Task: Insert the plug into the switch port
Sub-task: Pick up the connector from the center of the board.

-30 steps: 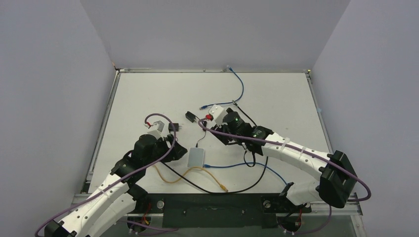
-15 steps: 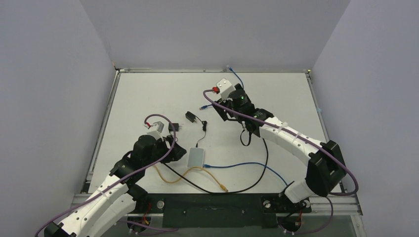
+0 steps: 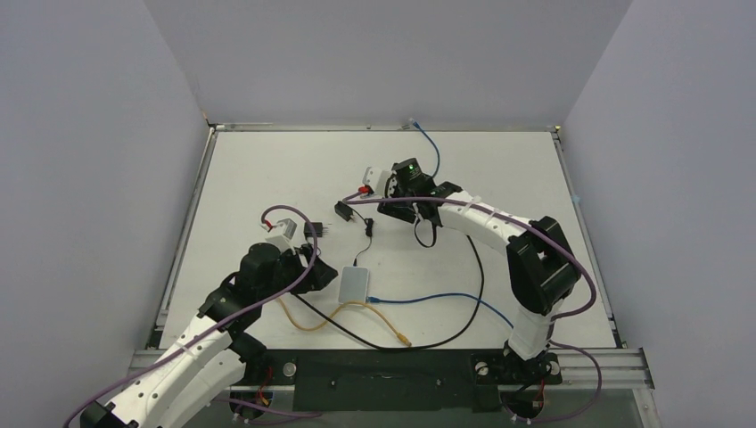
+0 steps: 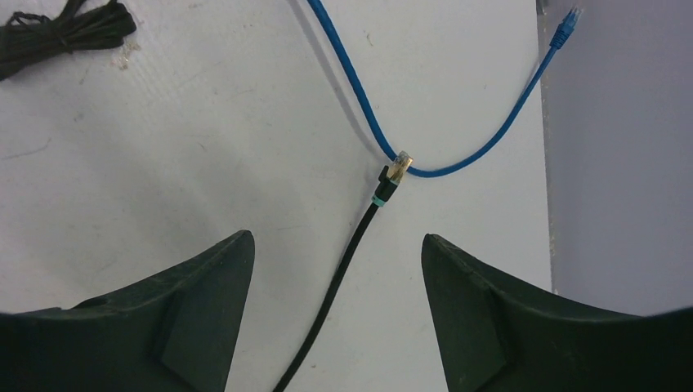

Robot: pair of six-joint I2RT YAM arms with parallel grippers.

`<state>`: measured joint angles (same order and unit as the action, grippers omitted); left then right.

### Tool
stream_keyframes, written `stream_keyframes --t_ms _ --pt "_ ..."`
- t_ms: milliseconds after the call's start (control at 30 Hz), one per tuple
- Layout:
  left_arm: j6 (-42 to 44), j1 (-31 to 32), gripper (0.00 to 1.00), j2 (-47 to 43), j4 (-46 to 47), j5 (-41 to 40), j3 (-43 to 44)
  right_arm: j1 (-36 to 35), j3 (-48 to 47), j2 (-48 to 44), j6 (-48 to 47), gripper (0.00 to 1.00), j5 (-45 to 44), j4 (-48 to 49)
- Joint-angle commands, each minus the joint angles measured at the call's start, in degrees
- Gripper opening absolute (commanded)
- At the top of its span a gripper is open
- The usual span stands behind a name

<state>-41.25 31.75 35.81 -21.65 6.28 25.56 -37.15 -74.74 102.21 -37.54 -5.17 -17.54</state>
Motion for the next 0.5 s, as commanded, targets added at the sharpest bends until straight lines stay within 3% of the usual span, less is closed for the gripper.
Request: stream_keyframes --t_ms 0,467 --pt "0.61 -0.53 0.62 0.23 5.07 1.92 0.4 1.72 -4.67 2.92 -10.54 0.69 2.04 -0.39" --pt "0.86 -1.64 0.62 3.48 9.63 5.1 -1.17 2.12 -14.08 15.59 -14.21 0.65 2.05 2.13"
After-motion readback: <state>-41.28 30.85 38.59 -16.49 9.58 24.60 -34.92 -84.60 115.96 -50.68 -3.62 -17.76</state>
